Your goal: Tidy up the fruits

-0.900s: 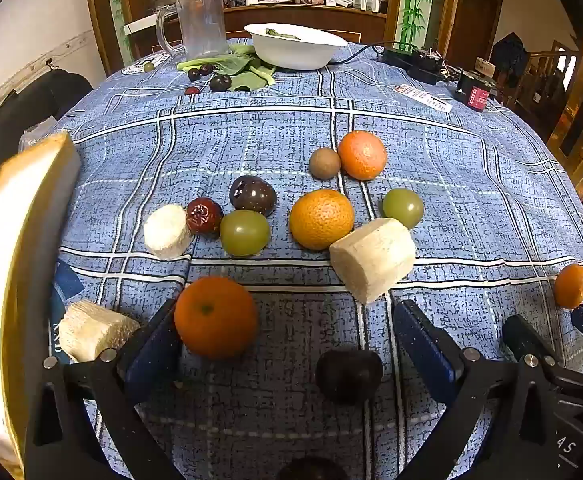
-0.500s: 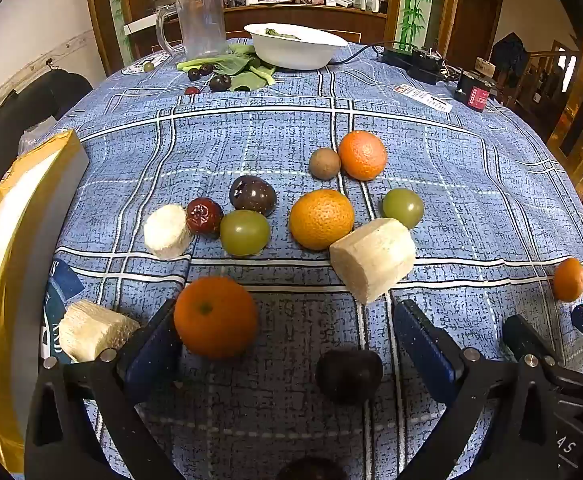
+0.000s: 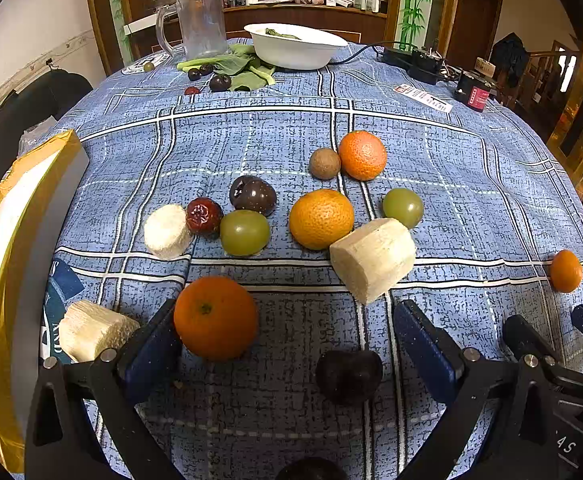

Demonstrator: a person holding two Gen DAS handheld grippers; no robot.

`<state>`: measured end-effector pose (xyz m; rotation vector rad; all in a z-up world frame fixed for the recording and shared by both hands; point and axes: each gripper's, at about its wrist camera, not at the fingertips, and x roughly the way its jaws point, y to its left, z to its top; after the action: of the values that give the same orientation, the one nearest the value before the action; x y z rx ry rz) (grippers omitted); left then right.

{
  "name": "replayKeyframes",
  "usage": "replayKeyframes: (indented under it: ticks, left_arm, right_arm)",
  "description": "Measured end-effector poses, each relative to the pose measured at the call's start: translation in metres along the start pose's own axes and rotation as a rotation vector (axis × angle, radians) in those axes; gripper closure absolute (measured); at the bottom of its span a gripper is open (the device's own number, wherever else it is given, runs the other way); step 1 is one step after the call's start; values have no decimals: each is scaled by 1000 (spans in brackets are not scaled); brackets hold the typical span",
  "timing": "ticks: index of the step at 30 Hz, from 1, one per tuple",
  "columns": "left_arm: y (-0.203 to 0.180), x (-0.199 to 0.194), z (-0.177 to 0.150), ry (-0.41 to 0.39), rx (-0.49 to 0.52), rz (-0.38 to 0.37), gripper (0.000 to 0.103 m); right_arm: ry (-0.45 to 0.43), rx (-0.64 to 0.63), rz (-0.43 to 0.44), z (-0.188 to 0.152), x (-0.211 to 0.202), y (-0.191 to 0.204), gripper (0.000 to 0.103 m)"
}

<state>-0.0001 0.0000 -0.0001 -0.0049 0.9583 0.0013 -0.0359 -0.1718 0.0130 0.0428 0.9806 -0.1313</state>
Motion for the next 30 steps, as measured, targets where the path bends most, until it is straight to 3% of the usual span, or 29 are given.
replayKeyframes:
  ticks: [11,19,21,26,28,30]
  left_arm:
    - [0,0,1,22,12,-8,0]
    - [10,-9,-4,85,54,-72,0]
    - [24,-32,-8,24,17,-149,0]
    - [58,-98,-9,-224,22,-89,0]
    - [83,-115,-8,-244,-3,-54,0]
    - [104,-121,-9,-201,-30,-44,0]
  right_arm:
    - [43,30,-2,-3,0,1,1]
    - [50,39,-8,-8,-2,1,1]
    - [44,39,-19,-9,-3,2,1]
    - [35,46,-16,-12,-5,1,1]
    - [31,49,-10,-14,-7,0,1]
    - [36,45,-10,-13,-7,1,1]
